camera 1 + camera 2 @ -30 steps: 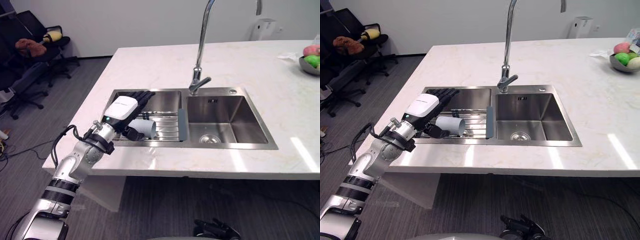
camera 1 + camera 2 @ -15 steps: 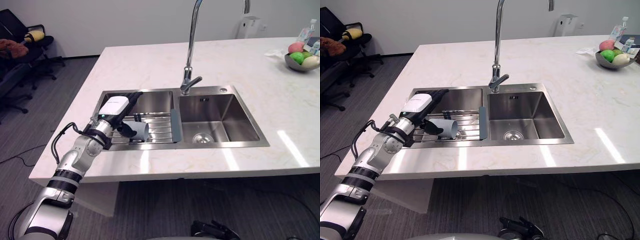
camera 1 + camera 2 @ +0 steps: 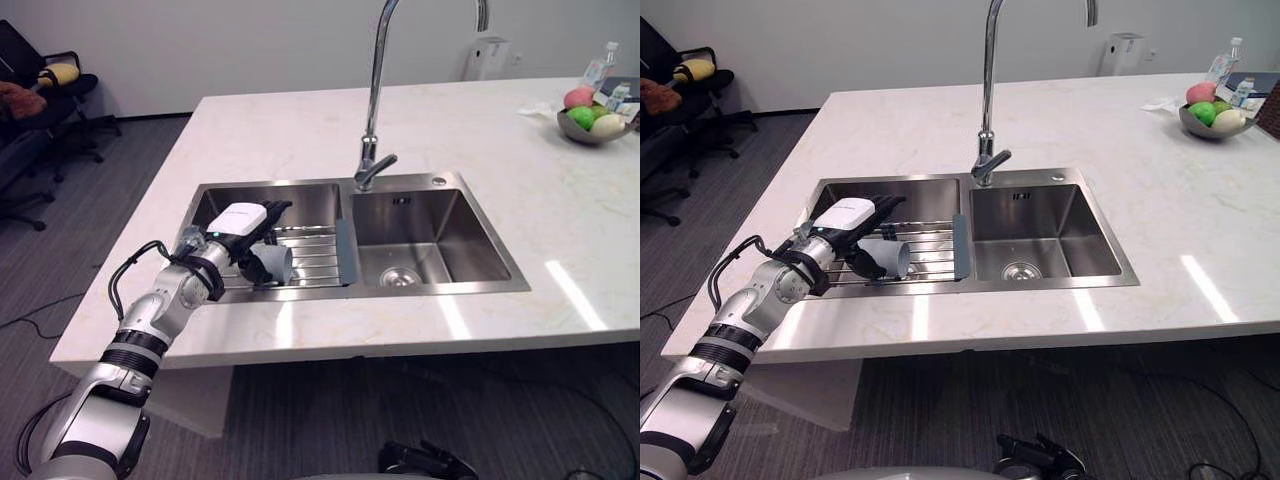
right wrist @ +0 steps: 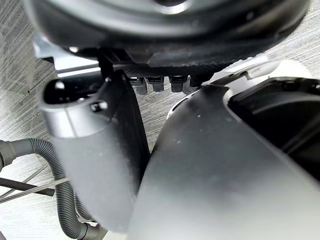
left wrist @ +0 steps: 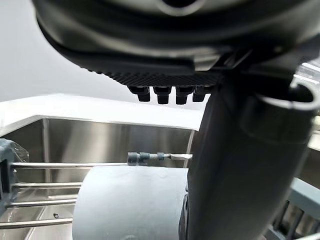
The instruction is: Walk over to the sink, pick up the cup, carry it to the dishwasher, place the cup inside the dishwasher, then close the dishwasher door
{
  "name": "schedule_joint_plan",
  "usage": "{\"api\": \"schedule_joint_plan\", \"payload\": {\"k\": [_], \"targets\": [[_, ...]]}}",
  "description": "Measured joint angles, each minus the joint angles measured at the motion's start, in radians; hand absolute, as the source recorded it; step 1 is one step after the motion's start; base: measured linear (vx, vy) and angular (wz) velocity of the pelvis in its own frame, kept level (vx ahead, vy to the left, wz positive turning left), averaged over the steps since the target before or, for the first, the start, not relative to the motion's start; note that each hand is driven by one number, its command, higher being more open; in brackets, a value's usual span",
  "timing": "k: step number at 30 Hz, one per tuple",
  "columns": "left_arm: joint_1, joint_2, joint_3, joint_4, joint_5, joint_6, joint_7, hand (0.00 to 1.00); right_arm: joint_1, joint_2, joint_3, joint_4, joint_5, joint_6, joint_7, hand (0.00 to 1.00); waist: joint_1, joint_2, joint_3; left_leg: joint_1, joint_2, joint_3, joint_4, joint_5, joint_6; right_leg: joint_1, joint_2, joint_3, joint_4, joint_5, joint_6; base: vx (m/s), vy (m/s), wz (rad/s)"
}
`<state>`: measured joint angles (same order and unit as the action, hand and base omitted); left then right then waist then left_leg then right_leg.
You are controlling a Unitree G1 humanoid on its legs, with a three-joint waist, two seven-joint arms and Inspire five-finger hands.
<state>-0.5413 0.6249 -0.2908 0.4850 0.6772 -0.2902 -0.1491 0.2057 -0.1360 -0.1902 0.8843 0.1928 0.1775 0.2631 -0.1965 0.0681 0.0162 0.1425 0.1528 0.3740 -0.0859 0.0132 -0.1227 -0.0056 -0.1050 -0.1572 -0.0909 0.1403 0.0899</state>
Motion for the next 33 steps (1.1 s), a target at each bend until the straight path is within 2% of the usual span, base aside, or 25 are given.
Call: {"api": "schedule_joint_plan", "payload": {"k": [5,17,22,25,33], "targets": [[-0.047,0.025,-0.043,0.032,-0.022,-0.017,-0.059,1.00,0.000,0.000,0.000,-0.004,-0.001,0.001,0.003,1.00,-0.010,0.001,-0.001,0.001,0.000,0.002,0.000,0.000,0.000,-0.001,0.000,0.002,0.000,0.000,0.000,-0.03,-0.016,-0.01],[-0.109,0.036,-0.046,0.114,-0.070,-0.011,-0.232,1.00,0.000,-0.002,-0.001,-0.006,-0.014,-0.003,0.021,1.00,-0.022,0.006,-0.001,0.004,0.002,0.030,0.000,-0.004,-0.003,-0.015,0.006,0.029,0.000,0.004,-0.001,-0.02,-0.013,-0.06],[-0.120,0.039,-0.046,0.144,-0.088,0.016,-0.281,1.00,-0.002,-0.003,-0.002,-0.006,-0.021,-0.004,0.026,1.00,-0.029,0.010,-0.001,0.010,0.003,0.041,0.000,-0.005,-0.005,-0.015,0.007,0.039,0.000,0.005,-0.002,-0.03,-0.018,-0.06],[-0.142,0.038,-0.036,0.211,-0.102,0.061,-0.304,1.00,-0.005,-0.003,-0.002,-0.008,-0.022,-0.004,0.028,1.00,-0.040,0.015,0.000,0.015,0.004,0.049,0.000,-0.007,-0.008,-0.015,0.013,0.046,0.000,0.005,-0.002,-0.03,-0.027,-0.07],[-0.148,-0.001,0.053,0.325,-0.095,0.106,-0.313,1.00,-0.008,-0.005,-0.002,-0.008,-0.022,-0.003,0.037,1.00,-0.051,0.023,0.003,0.017,0.009,0.063,0.000,-0.011,-0.012,-0.020,0.021,0.057,0.000,0.005,-0.003,-0.02,-0.022,-0.05]]}}
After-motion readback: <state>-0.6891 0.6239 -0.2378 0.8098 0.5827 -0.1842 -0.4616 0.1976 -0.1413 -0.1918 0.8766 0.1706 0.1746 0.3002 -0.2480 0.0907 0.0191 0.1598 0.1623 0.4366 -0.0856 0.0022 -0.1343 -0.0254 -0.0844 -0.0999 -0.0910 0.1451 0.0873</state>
